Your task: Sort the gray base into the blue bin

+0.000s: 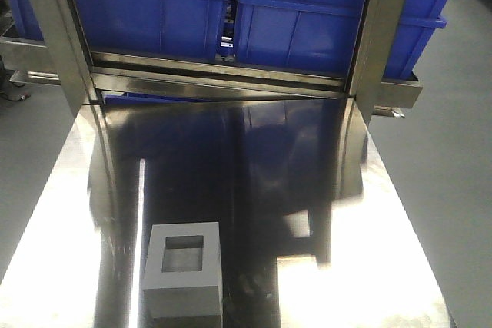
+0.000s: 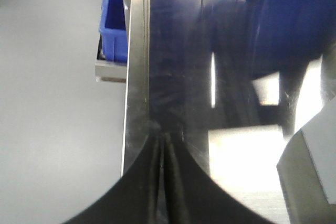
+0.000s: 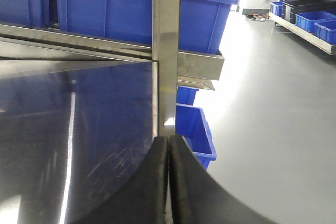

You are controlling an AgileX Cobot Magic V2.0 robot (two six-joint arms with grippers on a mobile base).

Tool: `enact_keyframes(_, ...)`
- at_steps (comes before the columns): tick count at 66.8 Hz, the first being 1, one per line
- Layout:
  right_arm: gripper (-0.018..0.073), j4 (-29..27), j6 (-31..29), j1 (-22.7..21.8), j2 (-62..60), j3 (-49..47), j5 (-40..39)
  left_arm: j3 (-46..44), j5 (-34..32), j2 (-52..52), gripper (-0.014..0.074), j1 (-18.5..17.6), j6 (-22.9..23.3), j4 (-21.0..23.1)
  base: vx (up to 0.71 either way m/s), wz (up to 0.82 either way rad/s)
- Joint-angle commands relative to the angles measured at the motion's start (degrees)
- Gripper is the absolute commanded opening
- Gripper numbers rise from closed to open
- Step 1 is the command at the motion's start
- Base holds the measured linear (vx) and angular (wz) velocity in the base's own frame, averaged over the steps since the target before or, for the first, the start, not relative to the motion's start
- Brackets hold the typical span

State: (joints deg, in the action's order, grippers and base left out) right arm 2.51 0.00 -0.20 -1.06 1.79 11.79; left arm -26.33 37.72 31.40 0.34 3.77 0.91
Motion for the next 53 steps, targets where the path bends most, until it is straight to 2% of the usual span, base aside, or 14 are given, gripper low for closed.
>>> enact_keyframes(1,-0.0005,0.49,-0.69,-0.1,-0.42,0.32,-4.58,-1.85,-2.68,1.75,-0.0007,-0.39,0.01,0.82,0.0,0.0)
enact_keyframes(18,-0.0005,0.49,-0.69,-0.1,-0.42,0.32,-4.58,-1.85,-2.76,1.81,-0.0003,-0.39,0.13,0.82,0.0,0.0)
enact_keyframes(31,-0.0005,0.49,-0.69,-0.1,-0.42,0.32,-4.58,-1.85,-2.76,1.81,0.0034,-0.39,0.13,0.82,0.0,0.0)
enact_keyframes(44,-0.0005,0.49,-0.69,-0.1,-0.42,0.32,-4.58,-1.85,-2.76,1.81,0.0152,-0.39,0.07,0.82,0.0,0.0)
enact_keyframes(53,-0.0005,0.49,-0.69,-0.1,-0.42,0.32,-4.51,-1.85,-2.45,1.81,0.0287,-0.39,0.07,0.82,0.0,0.0)
